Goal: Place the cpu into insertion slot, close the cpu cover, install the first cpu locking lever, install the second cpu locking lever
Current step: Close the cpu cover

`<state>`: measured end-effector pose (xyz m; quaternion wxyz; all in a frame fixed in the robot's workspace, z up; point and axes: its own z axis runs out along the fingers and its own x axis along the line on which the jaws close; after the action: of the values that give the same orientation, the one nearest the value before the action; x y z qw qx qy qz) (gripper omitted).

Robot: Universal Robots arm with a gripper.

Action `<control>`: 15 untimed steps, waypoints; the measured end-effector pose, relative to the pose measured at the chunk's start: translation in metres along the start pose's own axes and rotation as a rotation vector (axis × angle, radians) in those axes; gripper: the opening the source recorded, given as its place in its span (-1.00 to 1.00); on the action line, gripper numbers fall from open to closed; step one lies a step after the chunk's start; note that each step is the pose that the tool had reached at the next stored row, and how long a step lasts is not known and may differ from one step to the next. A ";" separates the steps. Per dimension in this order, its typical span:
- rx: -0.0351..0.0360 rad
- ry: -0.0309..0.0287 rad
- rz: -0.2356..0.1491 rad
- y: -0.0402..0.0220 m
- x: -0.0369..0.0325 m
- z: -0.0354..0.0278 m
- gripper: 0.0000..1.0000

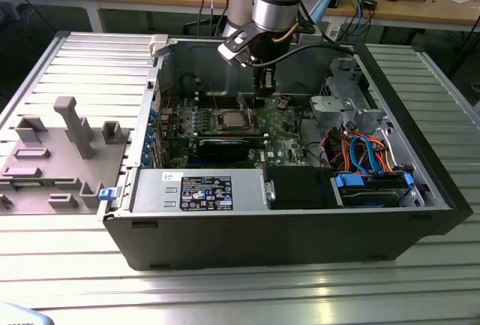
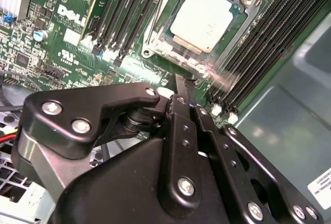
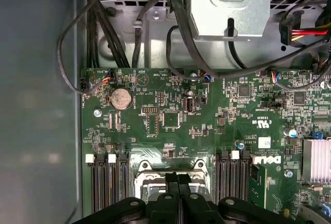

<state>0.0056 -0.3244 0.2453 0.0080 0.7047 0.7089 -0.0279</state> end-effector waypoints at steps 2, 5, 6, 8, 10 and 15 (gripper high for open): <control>0.0000 0.0001 0.000 -0.0026 0.0000 0.0003 -0.79; 0.0001 0.0000 0.000 -0.0043 0.0000 0.0006 -0.79; 0.0000 0.0001 0.000 -0.0050 0.0001 0.0007 -0.79; 0.0000 0.0001 0.000 -0.0060 0.0001 0.0008 -0.79; 0.0000 0.0001 0.000 -0.0071 0.0001 0.0009 -0.79; 0.0000 0.0001 0.000 -0.0098 0.0001 0.0012 -0.79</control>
<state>-0.0043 -0.3244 0.2444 0.0080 0.7047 0.7089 -0.0279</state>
